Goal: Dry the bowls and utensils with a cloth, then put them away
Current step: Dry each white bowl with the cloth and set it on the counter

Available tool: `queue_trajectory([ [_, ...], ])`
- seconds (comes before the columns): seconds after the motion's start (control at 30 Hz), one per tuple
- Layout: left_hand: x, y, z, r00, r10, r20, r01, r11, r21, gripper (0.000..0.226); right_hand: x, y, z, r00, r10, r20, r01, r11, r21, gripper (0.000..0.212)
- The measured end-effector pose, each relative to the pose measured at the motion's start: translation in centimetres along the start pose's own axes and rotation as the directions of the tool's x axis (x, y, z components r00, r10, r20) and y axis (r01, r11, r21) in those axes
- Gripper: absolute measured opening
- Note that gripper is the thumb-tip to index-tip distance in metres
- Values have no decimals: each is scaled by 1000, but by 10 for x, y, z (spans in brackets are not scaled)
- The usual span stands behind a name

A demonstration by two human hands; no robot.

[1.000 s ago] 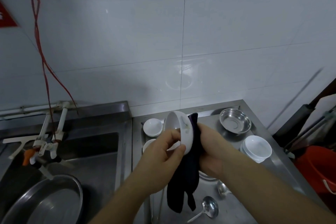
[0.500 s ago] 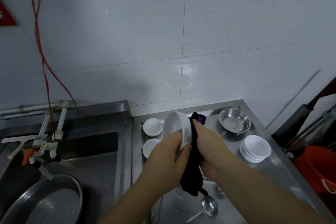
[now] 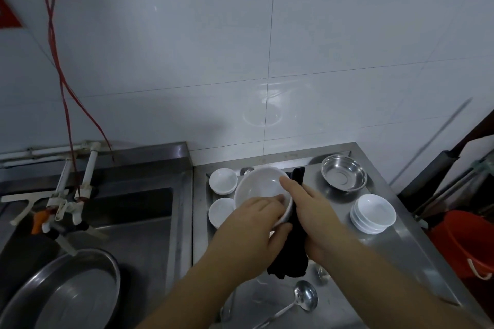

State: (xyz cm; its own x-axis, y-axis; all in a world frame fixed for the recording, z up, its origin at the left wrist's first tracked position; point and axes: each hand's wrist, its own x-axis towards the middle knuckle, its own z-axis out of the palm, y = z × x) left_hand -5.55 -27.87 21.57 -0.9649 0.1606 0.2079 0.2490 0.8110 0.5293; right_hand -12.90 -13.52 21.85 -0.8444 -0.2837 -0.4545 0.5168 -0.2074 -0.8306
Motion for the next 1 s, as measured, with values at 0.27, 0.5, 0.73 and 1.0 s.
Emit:
queue_trajectory([
  [0.27,-1,-18,19,799,-554,-232,423,793,-439,28,9,13,-26,998,57,-41,-51,989,137,55],
  [0.5,3,-24,44,675,-706,217,451,161,-878,20,9,15,-58,994,108,-29,-104,988,113,61],
  [0.73,15,-4,80,651,-721,240,483,149,-863,17,12,12,-118,988,118,-100,-119,993,-3,32],
  [1.0,55,39,141,625,-700,346,572,109,-813,19,12,0,-212,971,44,-235,-95,973,-210,6],
])
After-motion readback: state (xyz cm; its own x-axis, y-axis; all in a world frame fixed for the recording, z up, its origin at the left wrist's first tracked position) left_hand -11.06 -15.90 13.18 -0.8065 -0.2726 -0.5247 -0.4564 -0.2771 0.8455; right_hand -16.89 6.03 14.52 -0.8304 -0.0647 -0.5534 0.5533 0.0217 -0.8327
